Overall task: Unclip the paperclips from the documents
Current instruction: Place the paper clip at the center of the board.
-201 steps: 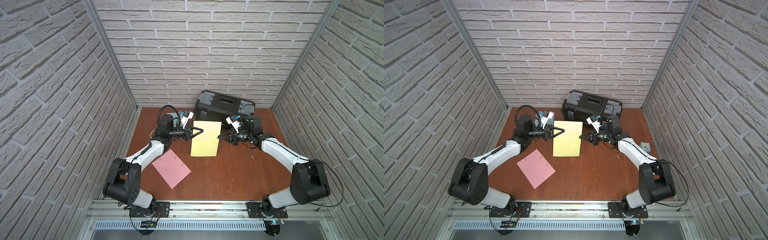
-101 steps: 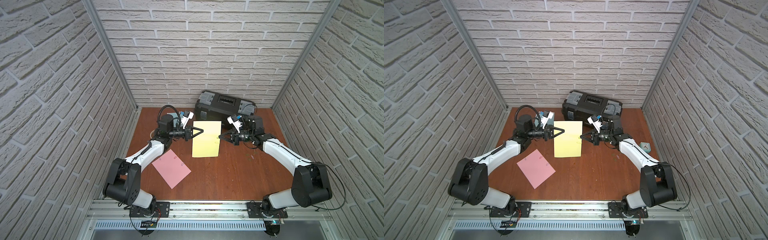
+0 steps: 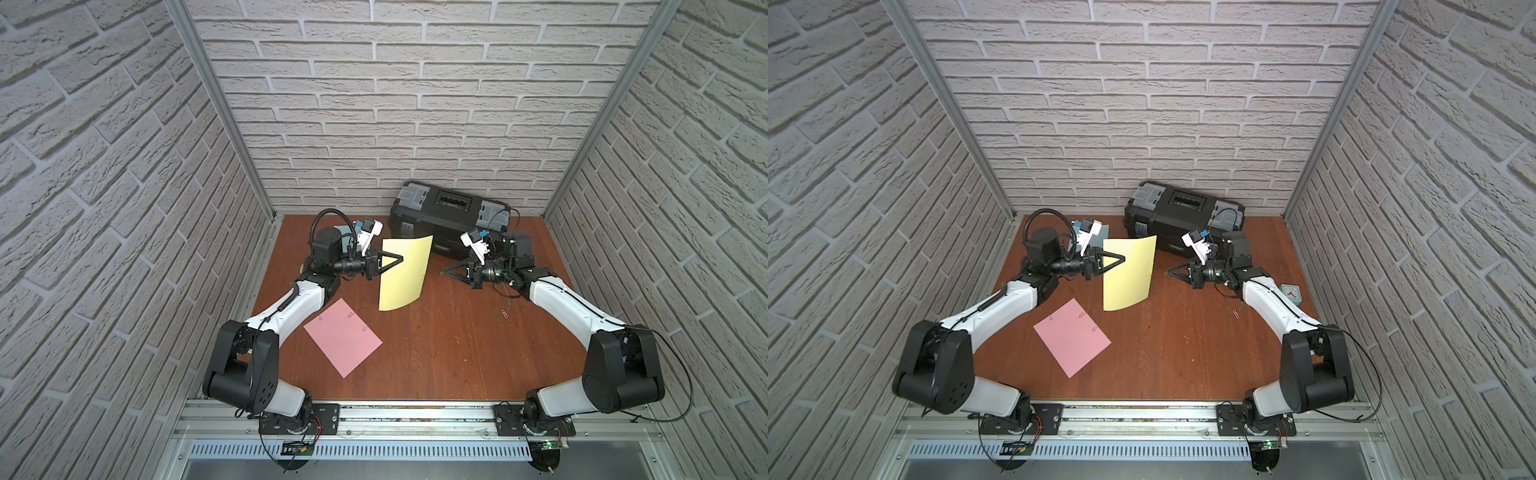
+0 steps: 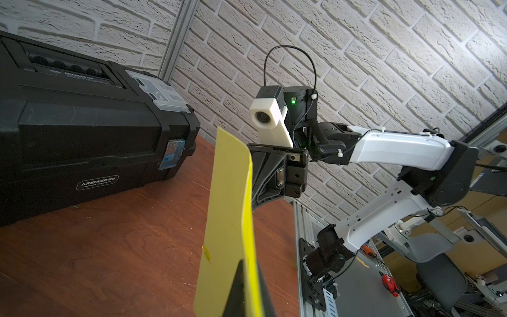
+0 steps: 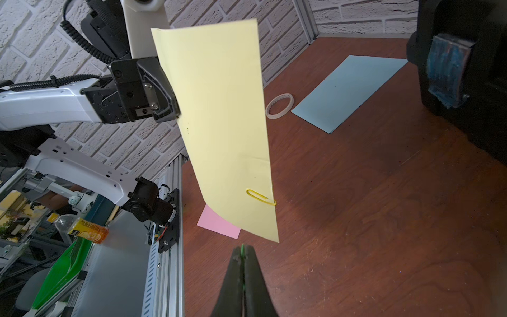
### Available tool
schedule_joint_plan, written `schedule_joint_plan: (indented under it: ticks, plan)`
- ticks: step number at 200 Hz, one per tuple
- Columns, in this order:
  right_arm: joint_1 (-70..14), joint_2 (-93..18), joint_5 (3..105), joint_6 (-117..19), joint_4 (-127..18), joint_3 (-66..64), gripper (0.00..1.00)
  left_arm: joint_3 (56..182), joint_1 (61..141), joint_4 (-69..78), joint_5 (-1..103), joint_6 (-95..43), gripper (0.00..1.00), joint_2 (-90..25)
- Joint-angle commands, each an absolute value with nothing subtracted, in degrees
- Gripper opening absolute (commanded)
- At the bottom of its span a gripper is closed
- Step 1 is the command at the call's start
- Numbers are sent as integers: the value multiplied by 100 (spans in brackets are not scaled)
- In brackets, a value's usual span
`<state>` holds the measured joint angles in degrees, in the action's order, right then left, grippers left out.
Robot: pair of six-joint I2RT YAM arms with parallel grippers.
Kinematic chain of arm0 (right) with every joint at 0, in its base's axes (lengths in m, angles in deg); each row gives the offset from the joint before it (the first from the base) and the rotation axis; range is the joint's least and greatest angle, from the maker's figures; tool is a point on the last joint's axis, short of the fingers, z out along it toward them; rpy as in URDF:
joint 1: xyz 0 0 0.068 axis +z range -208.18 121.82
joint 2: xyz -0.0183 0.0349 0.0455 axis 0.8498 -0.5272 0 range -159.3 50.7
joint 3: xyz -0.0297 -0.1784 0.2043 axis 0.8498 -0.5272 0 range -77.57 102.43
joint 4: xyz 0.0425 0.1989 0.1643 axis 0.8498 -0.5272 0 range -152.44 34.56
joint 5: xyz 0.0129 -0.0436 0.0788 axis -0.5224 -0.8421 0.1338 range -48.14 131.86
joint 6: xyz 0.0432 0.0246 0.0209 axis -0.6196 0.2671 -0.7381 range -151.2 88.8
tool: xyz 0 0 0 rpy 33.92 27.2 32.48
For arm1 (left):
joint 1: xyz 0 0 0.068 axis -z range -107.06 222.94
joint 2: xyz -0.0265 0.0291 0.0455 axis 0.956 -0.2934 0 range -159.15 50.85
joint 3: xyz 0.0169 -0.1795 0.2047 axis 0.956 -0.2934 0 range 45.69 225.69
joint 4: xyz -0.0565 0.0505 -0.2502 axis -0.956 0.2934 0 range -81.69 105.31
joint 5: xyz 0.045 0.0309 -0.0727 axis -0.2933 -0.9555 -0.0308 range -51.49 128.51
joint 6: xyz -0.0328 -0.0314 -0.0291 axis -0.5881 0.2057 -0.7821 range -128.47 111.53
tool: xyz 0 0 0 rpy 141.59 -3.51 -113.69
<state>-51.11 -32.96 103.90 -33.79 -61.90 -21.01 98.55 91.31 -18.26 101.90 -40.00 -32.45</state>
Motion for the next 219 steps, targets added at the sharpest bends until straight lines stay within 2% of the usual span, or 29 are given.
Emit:
schedule_joint_plan:
  ticks: [1,39,103,129,219]
  plan:
    - [-5176,-3184,9880,-3507,-6300,-2256,4,9851,9093,-2011,10266,-3896,0,-3106]
    - [-5465,-2966,8782,-4168,-6350,-2804,3,9842,9090,-1957,10245,-3862,0,-3115]
    - [-6552,-2673,7008,-4907,-7160,-3693,3,9882,9148,-1862,10175,-3832,0,-3190]
    - [-6765,-2681,6688,-4975,-7353,-3784,3,9903,9209,-1742,10136,-3747,0,-3220]
    - [-7063,-3298,6547,-4966,-7518,-3790,4,9949,9255,-1553,10066,-3621,0,-3227]
